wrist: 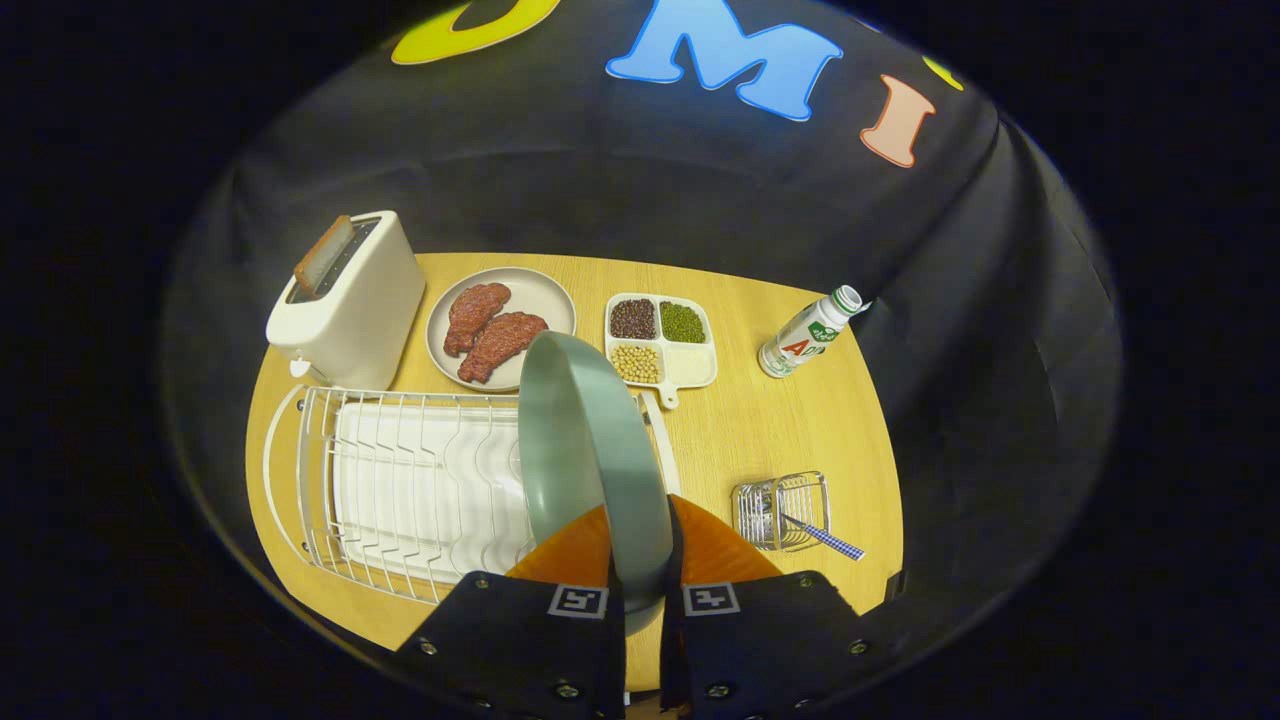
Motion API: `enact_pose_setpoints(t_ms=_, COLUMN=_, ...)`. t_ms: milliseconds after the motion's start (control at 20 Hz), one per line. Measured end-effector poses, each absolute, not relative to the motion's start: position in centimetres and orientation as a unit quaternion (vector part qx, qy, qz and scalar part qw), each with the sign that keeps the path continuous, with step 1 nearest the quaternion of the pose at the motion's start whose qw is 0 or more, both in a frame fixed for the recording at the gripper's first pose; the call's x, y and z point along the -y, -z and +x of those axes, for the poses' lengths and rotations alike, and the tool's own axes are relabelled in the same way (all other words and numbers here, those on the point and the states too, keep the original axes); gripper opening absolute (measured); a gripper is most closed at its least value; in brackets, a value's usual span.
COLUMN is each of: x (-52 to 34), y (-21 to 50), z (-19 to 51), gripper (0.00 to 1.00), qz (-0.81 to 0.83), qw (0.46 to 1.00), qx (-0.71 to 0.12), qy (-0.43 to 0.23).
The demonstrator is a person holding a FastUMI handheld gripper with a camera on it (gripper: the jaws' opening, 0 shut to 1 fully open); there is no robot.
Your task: Take the plate from the dish rack, then take the spoon from the basket and place it into the plate.
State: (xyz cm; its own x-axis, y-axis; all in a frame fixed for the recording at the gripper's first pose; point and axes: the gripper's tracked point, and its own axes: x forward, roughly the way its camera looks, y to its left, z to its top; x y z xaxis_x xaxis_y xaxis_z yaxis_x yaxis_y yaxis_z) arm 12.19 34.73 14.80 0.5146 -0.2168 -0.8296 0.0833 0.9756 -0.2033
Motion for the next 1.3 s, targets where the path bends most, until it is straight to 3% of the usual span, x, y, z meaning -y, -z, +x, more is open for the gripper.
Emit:
enact_pose_setpoints(t_ms=550, x=-25.2, y=-18.8, z=5.7, gripper=0.13, qz=0.035, qw=0.887, qx=-0.46, qy=0.037)
enact_pose_setpoints(t_ms=1300, x=-17.2, y=-14.8, z=-3.5, gripper=0.13, qz=0.131, qw=0.873, qx=-0.468, qy=-0.049)
